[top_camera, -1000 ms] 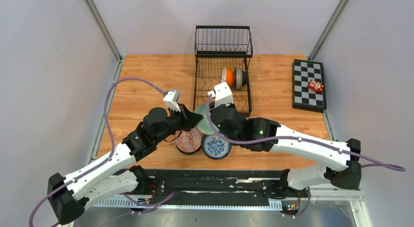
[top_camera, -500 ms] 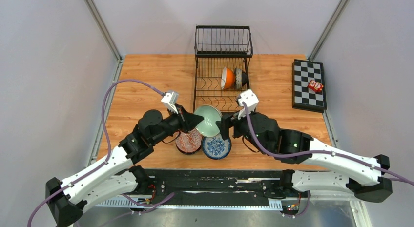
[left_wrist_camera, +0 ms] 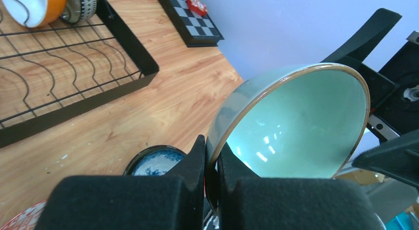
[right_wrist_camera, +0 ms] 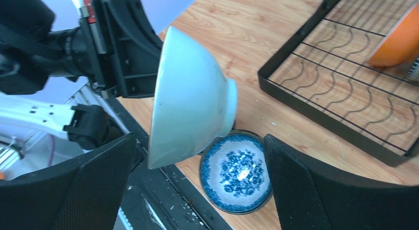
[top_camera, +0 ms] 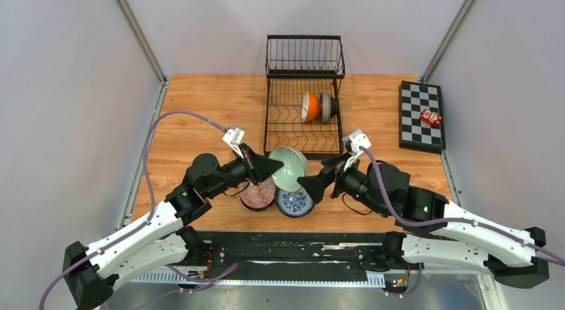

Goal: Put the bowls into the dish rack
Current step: Place the bowl in the dish rack.

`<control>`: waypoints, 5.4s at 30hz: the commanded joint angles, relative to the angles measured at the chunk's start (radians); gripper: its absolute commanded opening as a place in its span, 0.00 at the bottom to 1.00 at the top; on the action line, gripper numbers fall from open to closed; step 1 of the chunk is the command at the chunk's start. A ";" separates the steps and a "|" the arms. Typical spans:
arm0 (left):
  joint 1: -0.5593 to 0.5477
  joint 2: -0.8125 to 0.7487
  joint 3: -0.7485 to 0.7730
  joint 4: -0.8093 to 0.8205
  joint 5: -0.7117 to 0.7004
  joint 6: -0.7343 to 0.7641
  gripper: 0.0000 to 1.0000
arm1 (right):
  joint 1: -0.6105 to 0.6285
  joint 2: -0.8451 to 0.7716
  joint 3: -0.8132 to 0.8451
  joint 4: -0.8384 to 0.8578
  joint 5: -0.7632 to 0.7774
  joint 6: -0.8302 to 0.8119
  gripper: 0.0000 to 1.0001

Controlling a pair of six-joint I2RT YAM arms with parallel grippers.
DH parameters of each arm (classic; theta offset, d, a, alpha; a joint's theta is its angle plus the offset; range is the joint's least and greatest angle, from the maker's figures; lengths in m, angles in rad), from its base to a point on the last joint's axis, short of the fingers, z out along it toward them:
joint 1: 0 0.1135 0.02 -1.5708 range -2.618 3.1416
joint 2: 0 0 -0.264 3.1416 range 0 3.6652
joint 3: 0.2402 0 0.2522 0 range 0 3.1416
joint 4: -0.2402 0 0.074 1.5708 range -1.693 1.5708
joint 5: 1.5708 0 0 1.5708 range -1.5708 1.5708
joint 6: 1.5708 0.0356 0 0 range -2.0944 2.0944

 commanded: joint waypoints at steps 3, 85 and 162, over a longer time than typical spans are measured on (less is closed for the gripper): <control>0.006 -0.035 -0.005 0.199 0.082 -0.054 0.00 | -0.014 -0.009 -0.008 0.076 -0.139 -0.015 1.00; 0.013 -0.096 0.005 0.020 -0.061 0.007 0.73 | -0.014 0.079 0.059 0.230 -0.101 -0.067 0.02; 0.017 -0.453 0.133 -0.848 -0.407 0.411 0.89 | -0.550 1.358 0.741 0.379 0.061 -0.282 0.03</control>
